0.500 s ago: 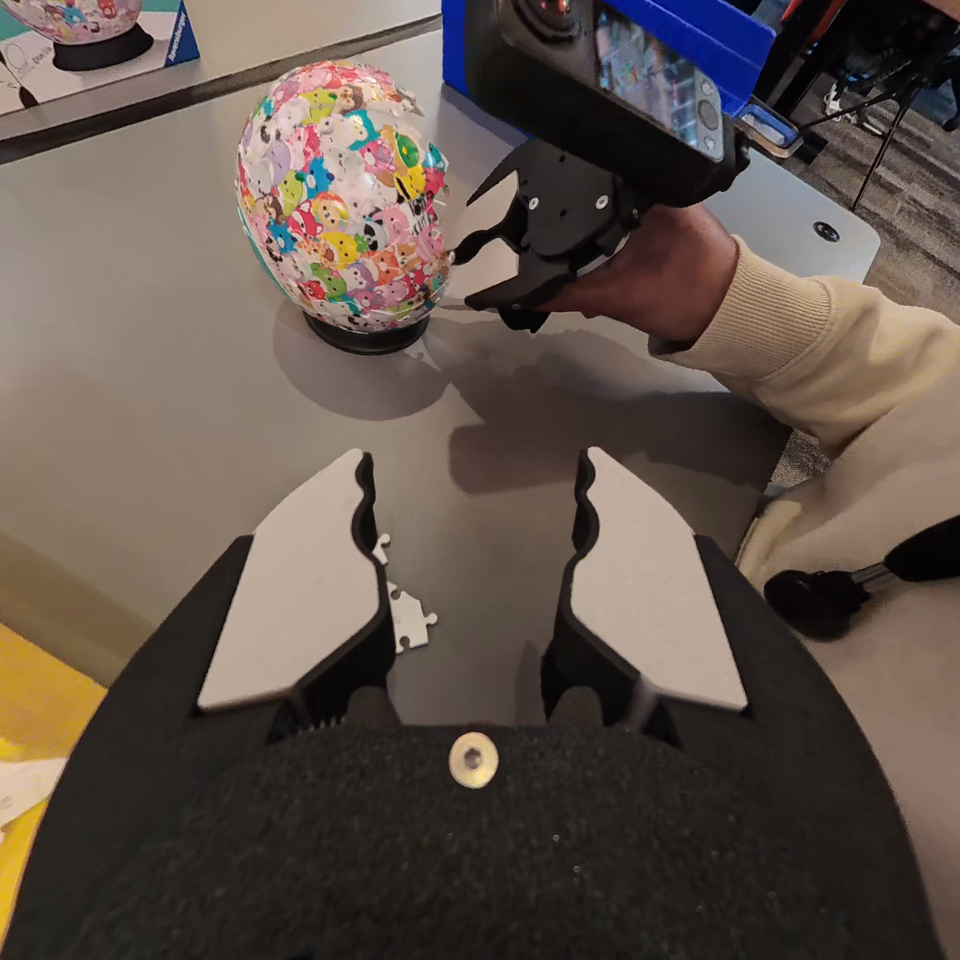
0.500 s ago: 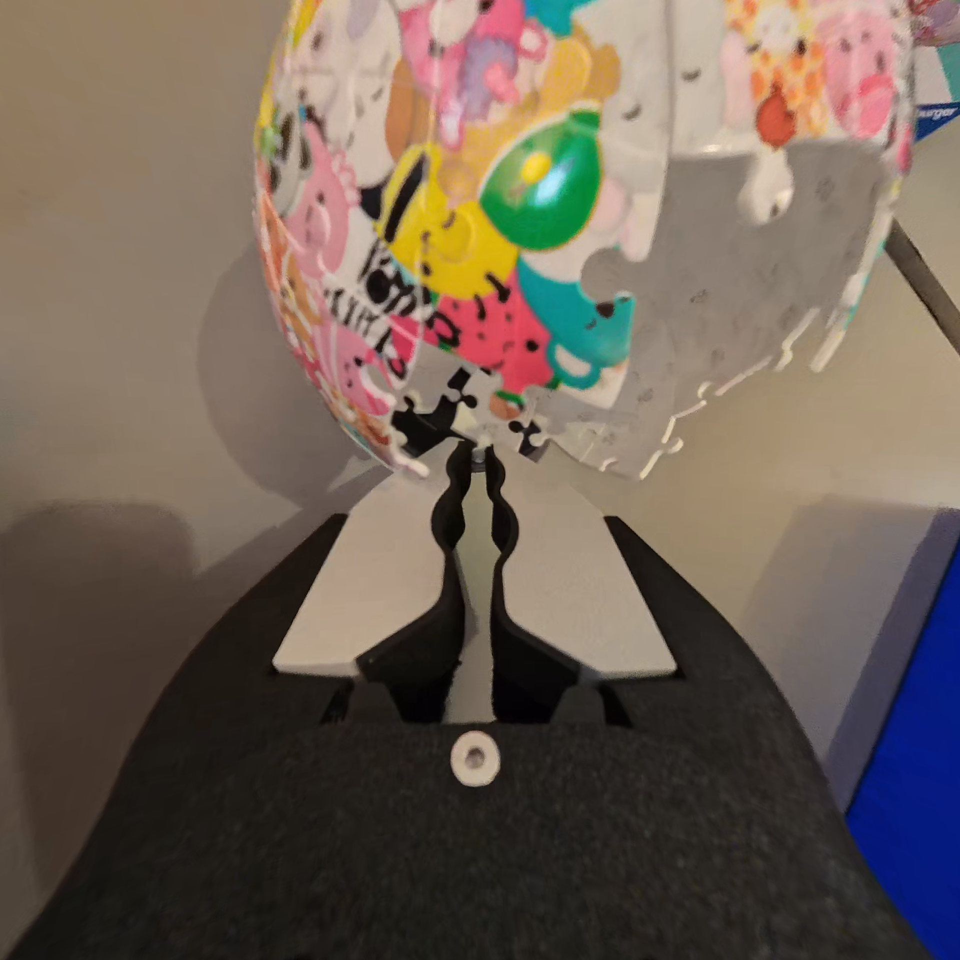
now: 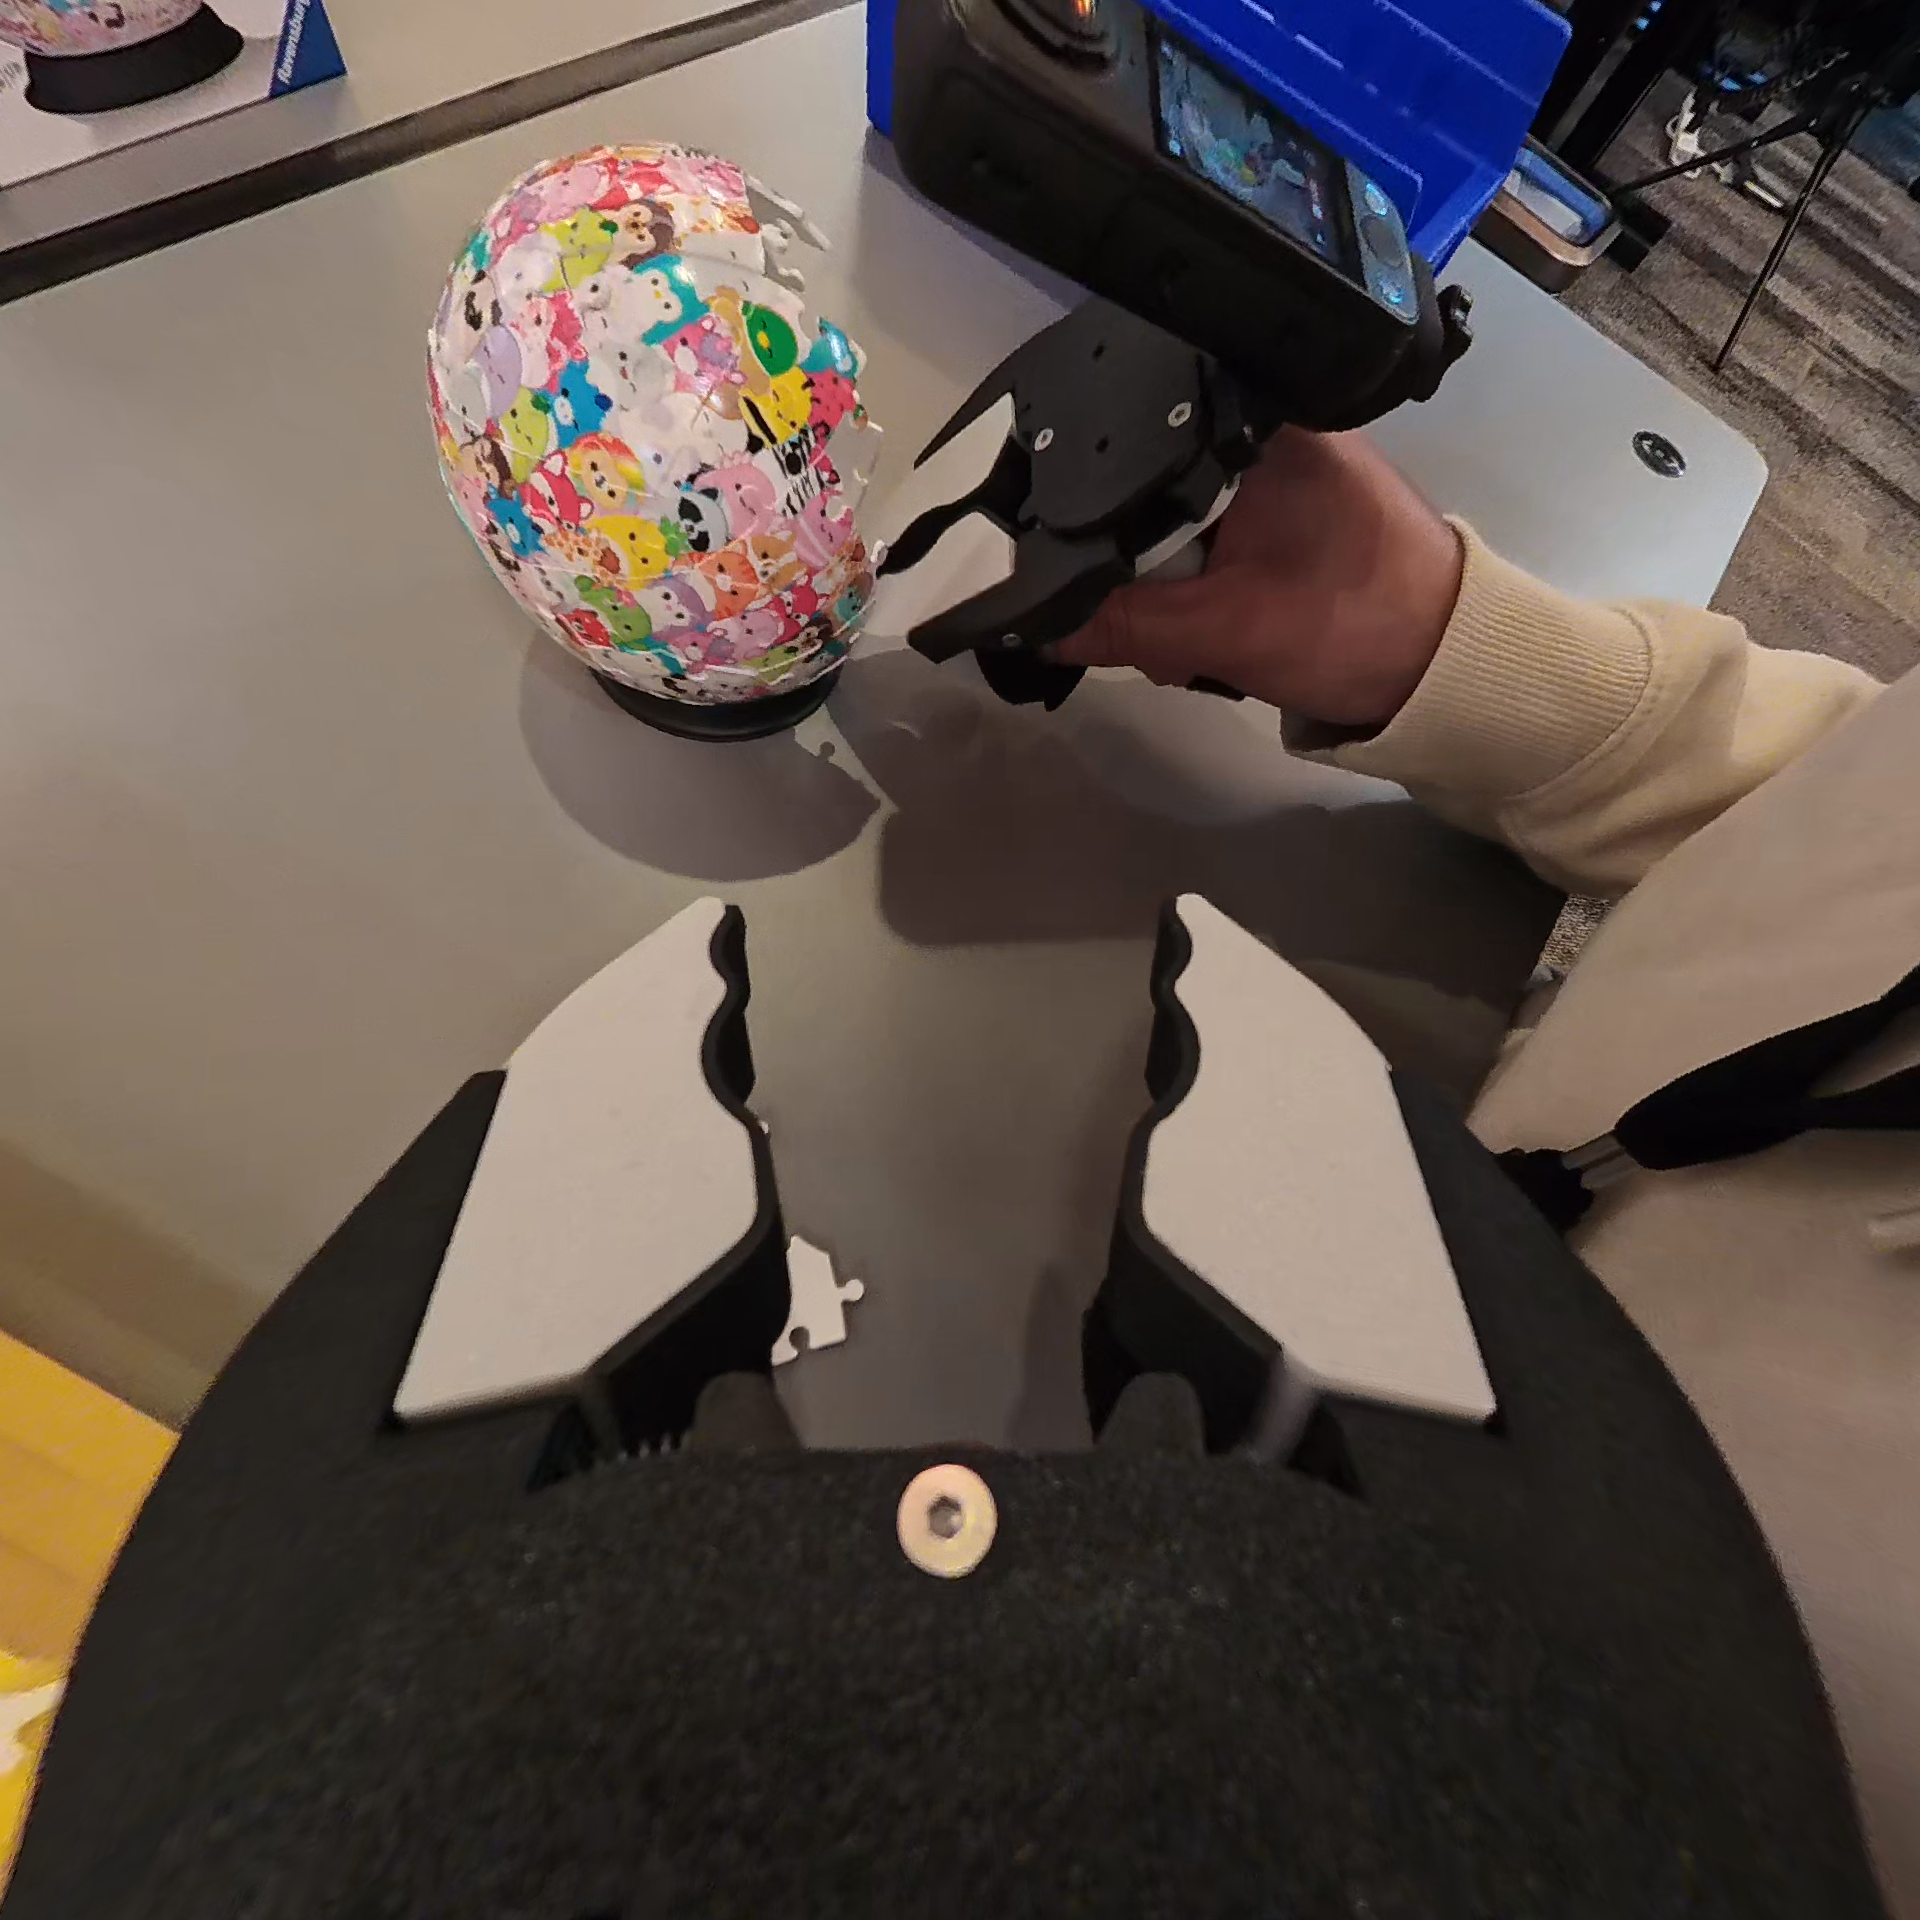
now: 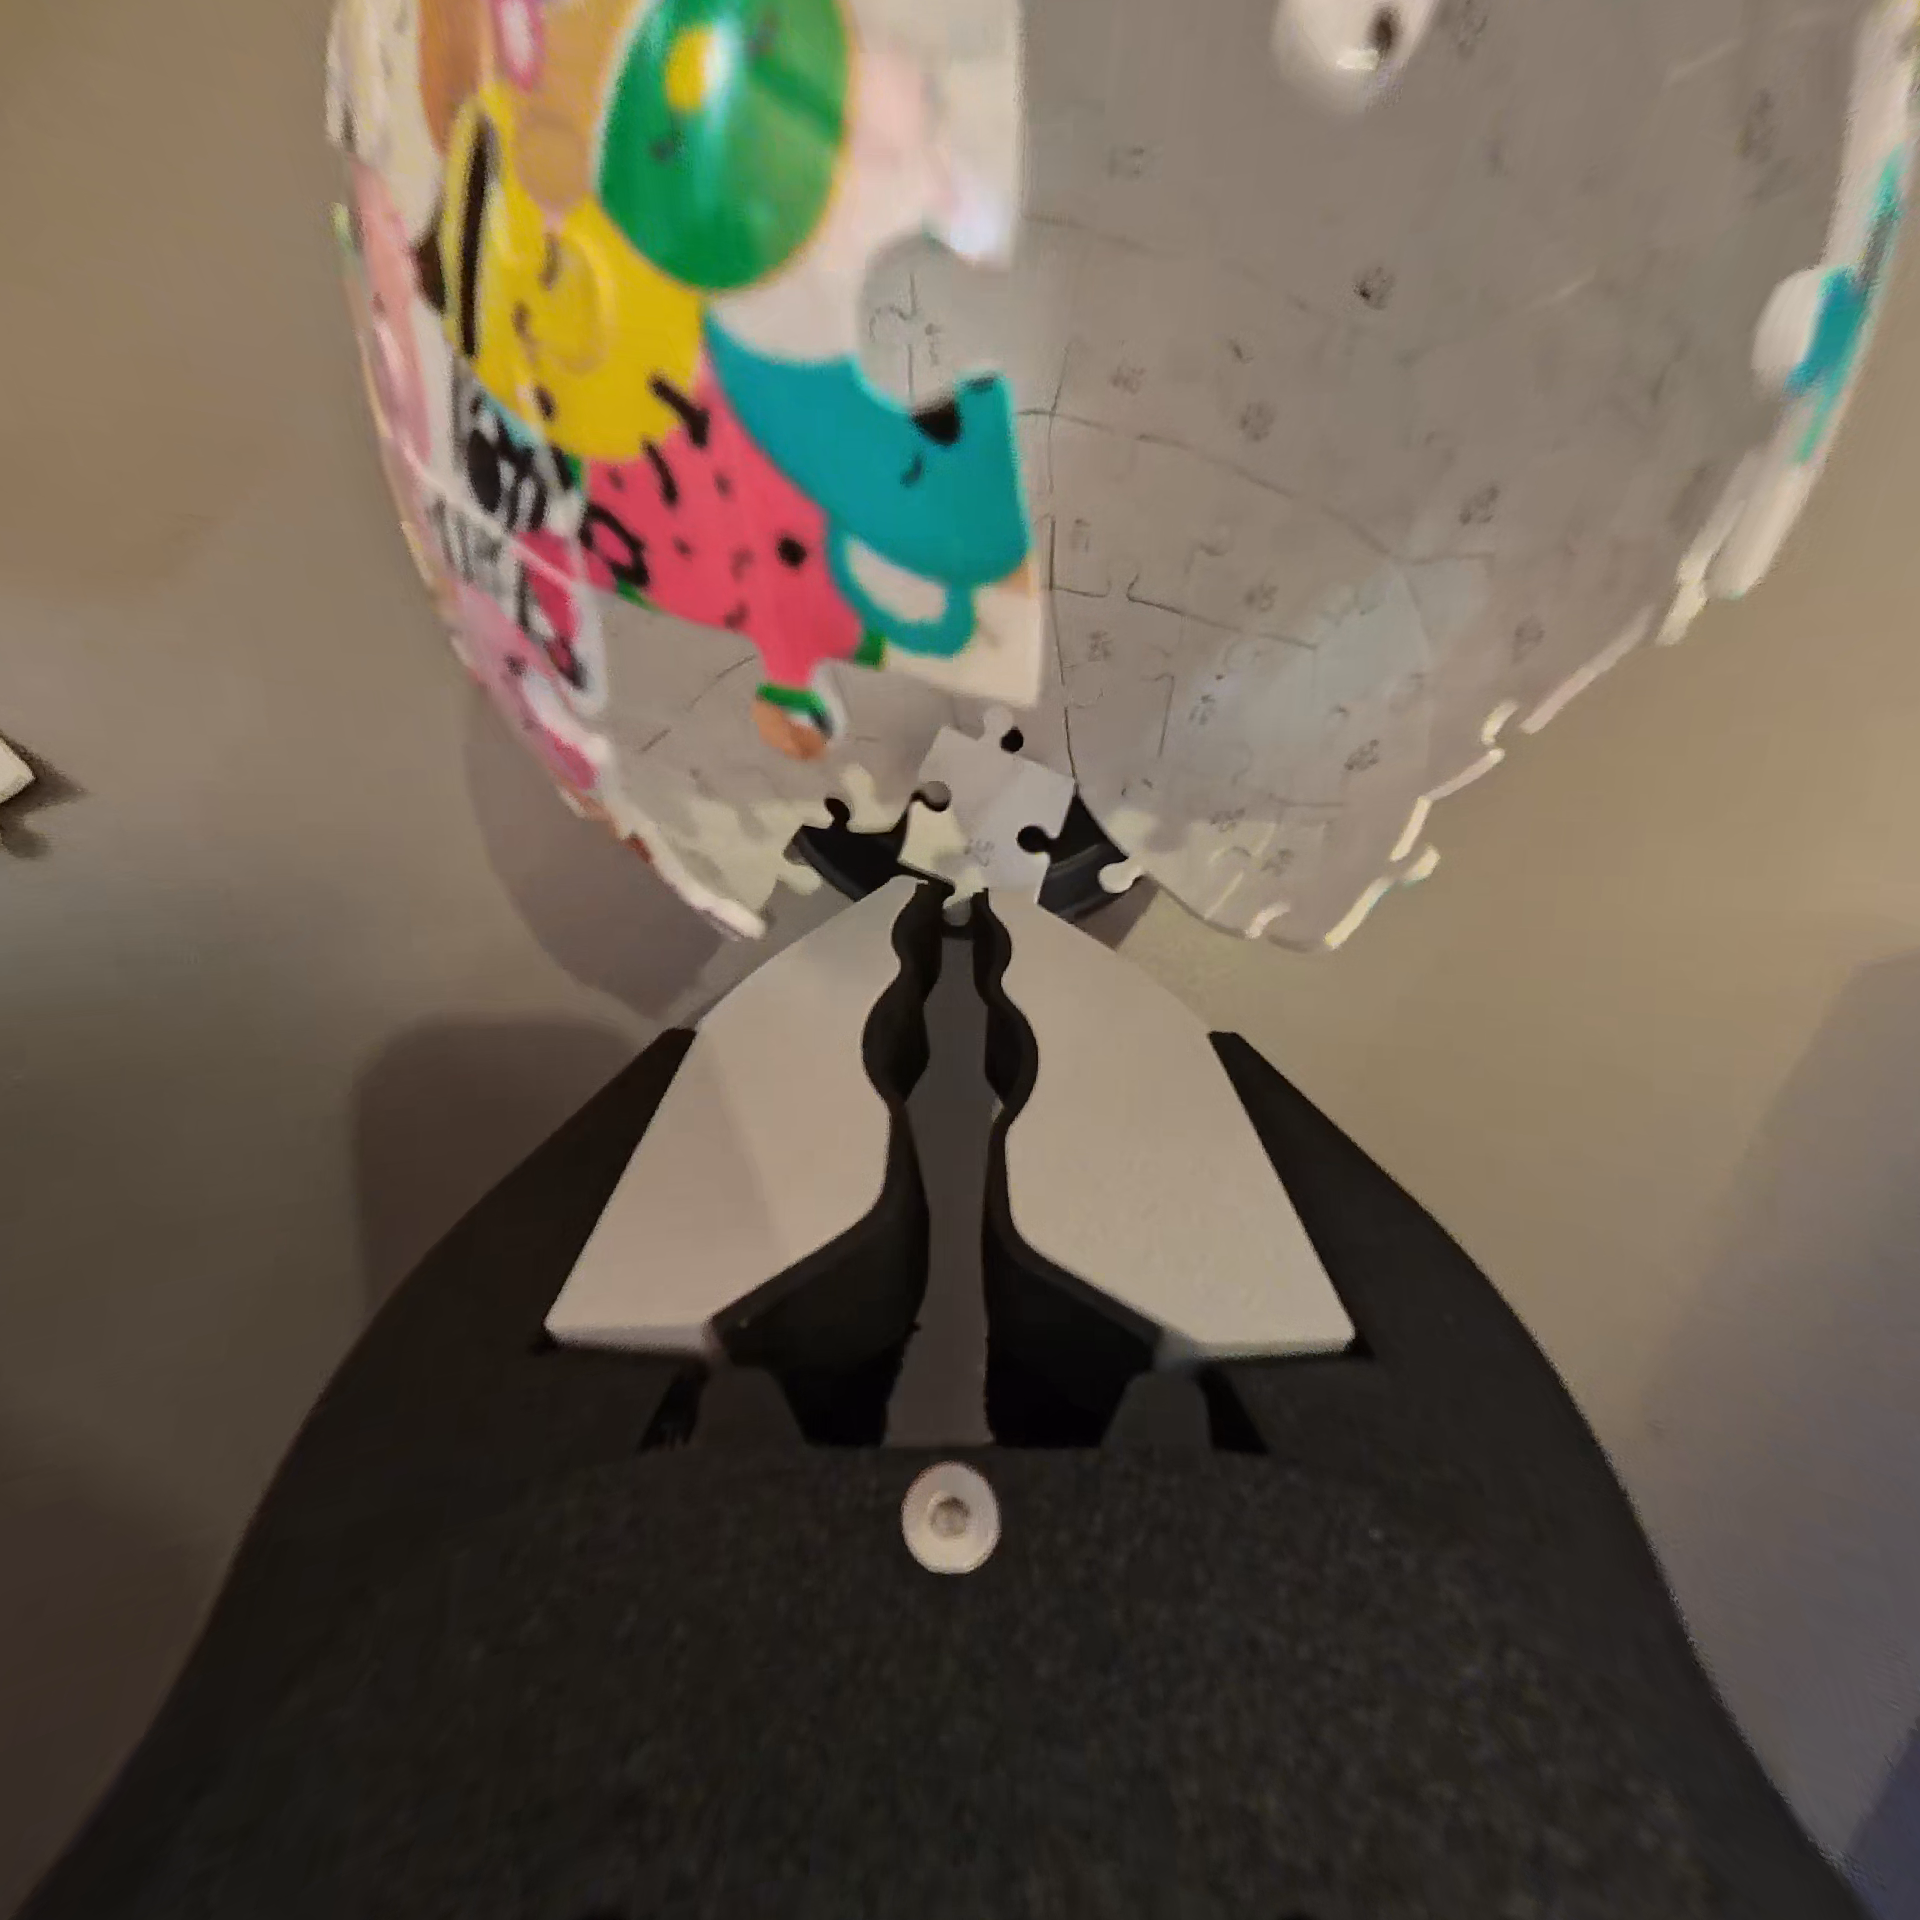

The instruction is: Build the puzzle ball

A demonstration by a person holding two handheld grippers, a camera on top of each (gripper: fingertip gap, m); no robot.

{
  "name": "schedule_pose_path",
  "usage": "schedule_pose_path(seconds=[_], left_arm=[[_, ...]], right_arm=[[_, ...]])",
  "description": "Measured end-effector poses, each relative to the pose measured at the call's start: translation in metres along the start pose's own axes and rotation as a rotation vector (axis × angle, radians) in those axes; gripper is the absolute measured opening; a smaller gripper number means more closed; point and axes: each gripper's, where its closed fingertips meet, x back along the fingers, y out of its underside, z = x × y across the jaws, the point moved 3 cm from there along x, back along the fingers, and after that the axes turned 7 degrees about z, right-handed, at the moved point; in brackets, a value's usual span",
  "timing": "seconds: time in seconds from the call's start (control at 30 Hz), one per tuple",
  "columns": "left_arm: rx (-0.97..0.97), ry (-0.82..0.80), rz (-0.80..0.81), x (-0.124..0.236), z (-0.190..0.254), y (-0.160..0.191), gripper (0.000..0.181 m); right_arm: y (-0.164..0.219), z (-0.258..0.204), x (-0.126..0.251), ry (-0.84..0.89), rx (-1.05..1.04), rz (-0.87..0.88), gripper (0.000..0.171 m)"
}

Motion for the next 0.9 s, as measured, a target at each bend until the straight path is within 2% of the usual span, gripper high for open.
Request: schedule_pose_path(seconds=[0.33,0.5,0.6,0.73,0.9], left_arm=[[0.015,0.004,-0.002,-0.003,0.0,0.0,0.074],[0.018,-0.006,-0.006,-0.002,-0.001,0.002,0.075],[0.019,-0.02,-0.003,0.001,-0.002,0.002,0.074],[0.024,-0.028,-0.001,0.002,-0.001,0.005,0.074],[0.032,-0.028,0.006,-0.001,0.003,0.006,0.074]], right_arm=[[-0.006,0.001,0.002,-0.003,-0.032,0.054,0.006],[-0.007,-0.002,0.007,-0.063,-0.045,0.091,0.014],[-0.013,0.007,0.019,-0.102,0.15,0.244,0.024],[0.002,0.003,0.036,-0.223,0.521,0.379,0.024],[0.011,0.009,0.021,-0.24,0.635,0.406,0.027]])
